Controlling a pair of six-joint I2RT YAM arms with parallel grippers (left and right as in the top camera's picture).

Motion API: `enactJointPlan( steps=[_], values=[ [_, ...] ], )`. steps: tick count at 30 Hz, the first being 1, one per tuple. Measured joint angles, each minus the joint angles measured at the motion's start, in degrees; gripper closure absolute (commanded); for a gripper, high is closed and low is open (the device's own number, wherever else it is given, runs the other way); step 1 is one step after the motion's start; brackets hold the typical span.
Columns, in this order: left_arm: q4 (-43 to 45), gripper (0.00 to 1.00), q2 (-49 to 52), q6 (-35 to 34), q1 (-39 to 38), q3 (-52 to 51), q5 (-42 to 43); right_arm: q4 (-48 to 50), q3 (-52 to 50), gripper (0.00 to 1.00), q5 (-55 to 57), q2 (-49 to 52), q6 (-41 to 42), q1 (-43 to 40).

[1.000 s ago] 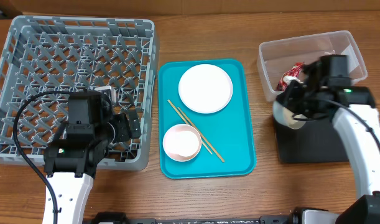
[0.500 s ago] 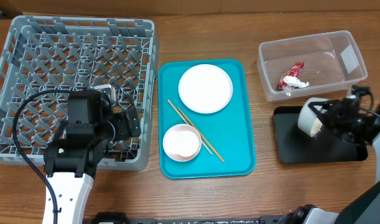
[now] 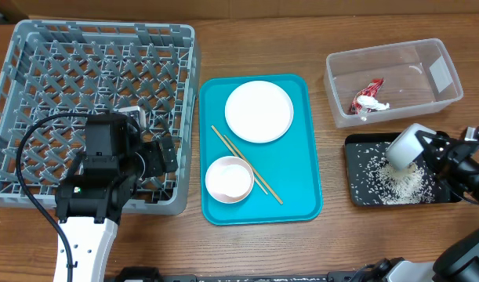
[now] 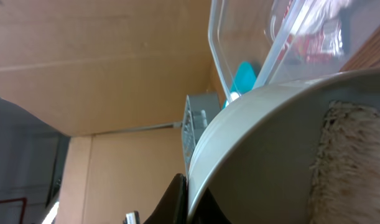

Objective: Sort waste into correct bins and load items into the dishwasher
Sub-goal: 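Carry the rice bowl over the black tray and tip the rice out, then bring the empty bowl back and set it on the white plate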

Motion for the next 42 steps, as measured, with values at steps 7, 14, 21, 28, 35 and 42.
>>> enactJointPlan(
  steps=[7, 14, 21, 28, 35, 42],
  values=[
    [0.0, 0.00, 0.0, 0.0, 0.0, 0.0, 0.0, 1.0, 0.0, 0.96, -1.9, 0.0, 0.0, -4.5],
    [0.0, 0.00, 0.0, 0.0, 0.0, 0.0, 0.0, 1.3, 0.0, 0.96, -6.5, 0.0, 0.7, -4.2],
    [0.0, 0.00, 0.0, 0.0, 0.0, 0.0, 0.0, 1.6, 0.0, 0.96, -7.6, 0.0, 1.2, -3.8],
    [0.0, 0.00, 0.0, 0.0, 0.0, 0.0, 0.0, 4.3, 0.0, 0.96, -7.9, 0.0, 1.2, -3.8],
    [0.0, 0.00, 0.0, 0.0, 0.0, 0.0, 0.0, 4.8, 0.0, 0.96, -7.7, 0.0, 1.1, -3.7],
    [0.0, 0.00, 0.0, 0.0, 0.0, 0.0, 0.0, 4.1, 0.0, 0.96, -6.0, 0.0, 0.2, 2.7]
  ],
)
